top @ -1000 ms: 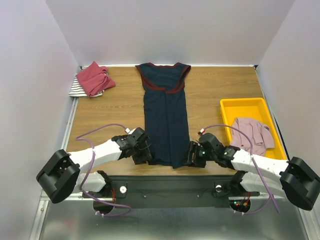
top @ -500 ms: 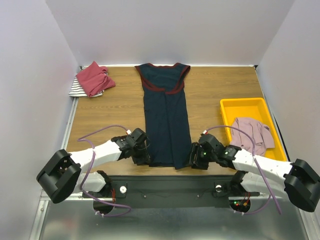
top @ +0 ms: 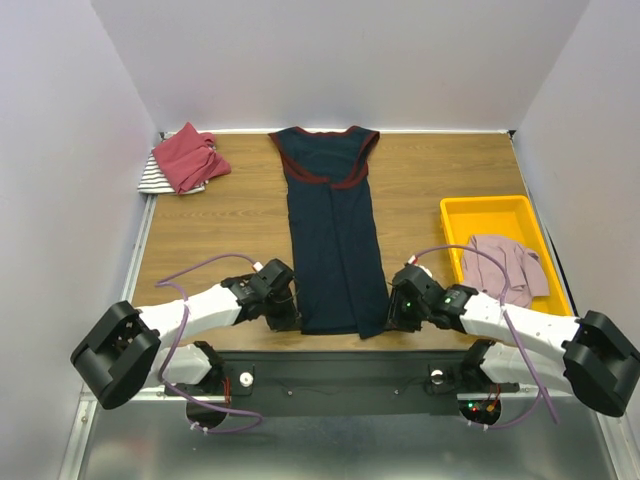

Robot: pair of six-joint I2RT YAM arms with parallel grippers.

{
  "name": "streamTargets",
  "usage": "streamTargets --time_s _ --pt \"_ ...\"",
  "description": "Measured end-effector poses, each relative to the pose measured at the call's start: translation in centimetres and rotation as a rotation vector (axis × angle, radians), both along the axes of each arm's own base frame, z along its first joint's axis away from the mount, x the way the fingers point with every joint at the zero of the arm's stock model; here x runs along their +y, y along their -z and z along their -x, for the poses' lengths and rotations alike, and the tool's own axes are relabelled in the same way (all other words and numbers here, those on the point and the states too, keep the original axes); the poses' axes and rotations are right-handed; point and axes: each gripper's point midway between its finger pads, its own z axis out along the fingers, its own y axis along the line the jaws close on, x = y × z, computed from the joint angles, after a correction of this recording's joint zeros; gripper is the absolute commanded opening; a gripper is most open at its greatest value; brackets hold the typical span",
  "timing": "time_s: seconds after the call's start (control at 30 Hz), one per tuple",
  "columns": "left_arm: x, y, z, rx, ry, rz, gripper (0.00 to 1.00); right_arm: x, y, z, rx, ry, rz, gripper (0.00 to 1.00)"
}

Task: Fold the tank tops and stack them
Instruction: Fold the tank top

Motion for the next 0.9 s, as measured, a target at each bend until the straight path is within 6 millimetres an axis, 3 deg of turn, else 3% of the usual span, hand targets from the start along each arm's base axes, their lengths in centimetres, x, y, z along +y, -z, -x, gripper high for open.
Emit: streamTargets --time_s 0.1,0.2,0.4,0.57,0.63,0.77,0.9 --pt "-0.2 0.0 0.2 -0.003 0.014 0.003 0.0 -0.3 0.1 -0.2 -0.009 -0.013 0.033 0.14" --pt "-0.5 0.0 0.7 -0.003 0.03 0.003 0.0 -0.4 -0.1 -0.3 -0.015 -0.028 0.044 0.1" --pt "-1.3 0.0 2.9 0.025 0.082 0.001 0.0 0.1 -0.3 1.8 -0.012 -0.122 0.097 0.08" --pt "-0.8 -0.5 5.3 0.059 0.12 -0.022 0.0 1.3 -2.2 3.8 -0.033 -0.183 0.121 0.09" --pt "-0.5 -0.8 5.4 0.06 0.113 -0.024 0.0 1.7 -3.3 3.5 -0.056 -0.179 0.128 0.11" --pt "-0.4 -2.2 4.3 0.039 0.089 -0.028 0.0 3.0 -6.1 1.1 -0.143 -0.135 0.135 0.11" --pt "-0.6 -4.5 0.3 -0.035 0.014 0.007 0.0 4.4 -7.0 -1.4 -0.196 -0.117 0.195 0.11"
